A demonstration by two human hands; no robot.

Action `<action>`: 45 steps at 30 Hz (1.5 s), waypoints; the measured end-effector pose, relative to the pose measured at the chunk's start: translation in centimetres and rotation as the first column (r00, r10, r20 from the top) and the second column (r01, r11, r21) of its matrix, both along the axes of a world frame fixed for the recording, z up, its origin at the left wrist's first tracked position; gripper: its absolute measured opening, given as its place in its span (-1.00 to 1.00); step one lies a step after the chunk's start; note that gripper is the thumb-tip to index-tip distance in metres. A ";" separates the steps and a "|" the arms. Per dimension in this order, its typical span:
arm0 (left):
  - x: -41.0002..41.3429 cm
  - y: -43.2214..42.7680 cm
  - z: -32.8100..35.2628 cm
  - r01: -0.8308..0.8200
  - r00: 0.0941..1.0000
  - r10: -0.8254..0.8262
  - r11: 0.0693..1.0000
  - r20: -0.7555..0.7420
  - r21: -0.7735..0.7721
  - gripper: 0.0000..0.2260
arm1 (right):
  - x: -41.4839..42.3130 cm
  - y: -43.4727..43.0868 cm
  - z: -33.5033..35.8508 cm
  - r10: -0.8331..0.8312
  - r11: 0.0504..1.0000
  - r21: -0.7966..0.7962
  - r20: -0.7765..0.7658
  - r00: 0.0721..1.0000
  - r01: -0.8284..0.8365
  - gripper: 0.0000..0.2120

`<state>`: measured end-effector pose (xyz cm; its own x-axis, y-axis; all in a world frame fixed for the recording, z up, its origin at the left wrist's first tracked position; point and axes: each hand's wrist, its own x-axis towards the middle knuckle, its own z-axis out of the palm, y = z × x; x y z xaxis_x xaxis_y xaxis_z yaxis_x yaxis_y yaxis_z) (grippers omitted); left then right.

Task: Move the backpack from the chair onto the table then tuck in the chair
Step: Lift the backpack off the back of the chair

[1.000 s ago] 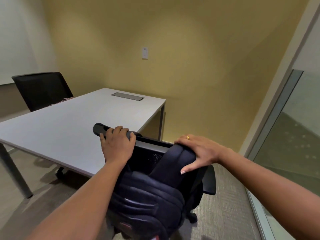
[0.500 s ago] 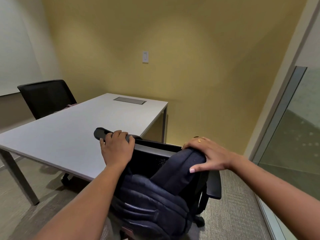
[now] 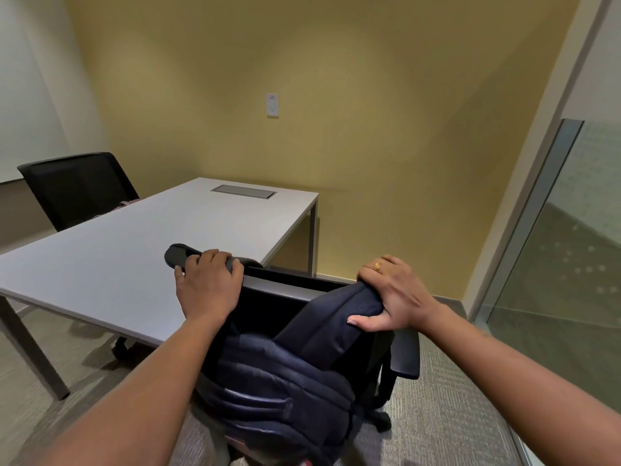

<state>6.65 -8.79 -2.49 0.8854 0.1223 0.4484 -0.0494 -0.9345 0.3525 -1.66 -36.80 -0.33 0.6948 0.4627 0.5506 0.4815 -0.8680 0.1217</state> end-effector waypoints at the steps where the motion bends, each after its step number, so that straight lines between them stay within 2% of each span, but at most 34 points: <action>1: 0.0 0.0 0.0 -0.001 1.000 0.001 1.000 0.000 0.000 -0.67 | -0.2 0.2 0.0 -0.011 1.000 -0.003 0.027 1.000 0.011 -0.39; 6: 0.0 0.0 0.1 -0.010 1.000 0.010 1.000 -0.007 0.006 -0.67 | -0.5 0.3 -0.3 -0.040 0.999 0.002 0.066 0.997 0.040 -0.39; 9: -0.2 -0.3 0.2 -0.009 1.000 0.009 1.000 -0.005 0.012 -0.67 | -0.2 -0.8 0.2 0.010 1.000 0.018 -0.100 0.995 -0.009 -0.36; 13: -0.4 -0.8 0.2 -0.017 1.000 0.017 1.000 0.003 0.014 -0.68 | 0.4 -2.7 0.1 0.151 0.970 0.234 -0.357 0.922 -0.068 -0.34; 16: -0.5 -1.2 0.3 -0.027 1.000 0.027 1.000 0.002 0.006 -0.68 | 1.0 -3.6 -0.3 0.187 0.945 0.324 -0.430 0.883 -0.043 -0.32; 20: -0.7 -1.4 0.2 -0.039 0.999 0.039 0.999 0.002 0.011 -0.68 | 1.6 -3.8 -1.0 0.181 0.923 0.382 -0.344 0.921 -0.039 -0.16; 25: -1.0 -1.7 0.2 -0.054 0.998 0.055 0.998 -0.011 0.017 -0.68 | 1.2 -3.5 -1.9 0.088 0.893 0.448 -0.116 0.989 -0.027 -0.16; 29: -1.2 -1.6 0.3 -0.061 0.998 0.062 0.998 -0.022 0.024 -0.67 | 0.8 -3.1 -2.1 -0.006 0.911 0.413 0.008 1.000 0.002 -0.17; 34: -1.3 -1.6 0.5 -0.063 0.997 0.064 0.998 -0.033 0.032 -0.66 | -0.4 -2.6 -2.1 -0.120 0.899 0.429 0.044 0.992 0.090 -0.14; 39: -1.4 -1.9 0.6 -0.059 0.997 0.060 0.998 -0.039 0.025 -0.65 | -2.4 -2.6 -2.9 -0.187 0.925 0.344 0.040 0.982 0.162 -0.19; 41: -1.5 -2.0 0.7 -0.056 0.998 0.057 0.998 -0.038 0.024 -0.65 | -3.0 -2.8 -3.1 -0.133 0.945 0.300 -0.020 0.991 0.133 -0.20; 45: -1.4 -2.0 0.6 -0.050 0.998 0.050 0.999 -0.048 0.011 -0.64 | -3.5 -2.5 -2.4 0.076 0.982 0.185 -0.144 0.987 -0.049 -0.20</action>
